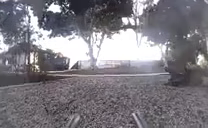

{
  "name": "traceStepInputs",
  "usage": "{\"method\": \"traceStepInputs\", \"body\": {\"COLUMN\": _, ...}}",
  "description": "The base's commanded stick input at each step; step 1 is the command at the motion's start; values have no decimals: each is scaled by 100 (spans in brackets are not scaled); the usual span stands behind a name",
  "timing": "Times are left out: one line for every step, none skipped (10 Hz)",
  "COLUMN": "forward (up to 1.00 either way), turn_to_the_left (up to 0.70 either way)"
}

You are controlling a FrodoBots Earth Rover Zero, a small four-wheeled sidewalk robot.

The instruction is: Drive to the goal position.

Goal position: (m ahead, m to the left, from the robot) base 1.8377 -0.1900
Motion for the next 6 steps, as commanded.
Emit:
{"method": "traceStepInputs", "body": {"forward": 70, "turn_to_the_left": 0}}
{"method": "traceStepInputs", "body": {"forward": 70, "turn_to_the_left": 0}}
{"method": "traceStepInputs", "body": {"forward": 70, "turn_to_the_left": 0}}
{"method": "traceStepInputs", "body": {"forward": 70, "turn_to_the_left": 0}}
{"method": "traceStepInputs", "body": {"forward": 70, "turn_to_the_left": 0}}
{"method": "traceStepInputs", "body": {"forward": 70, "turn_to_the_left": 0}}
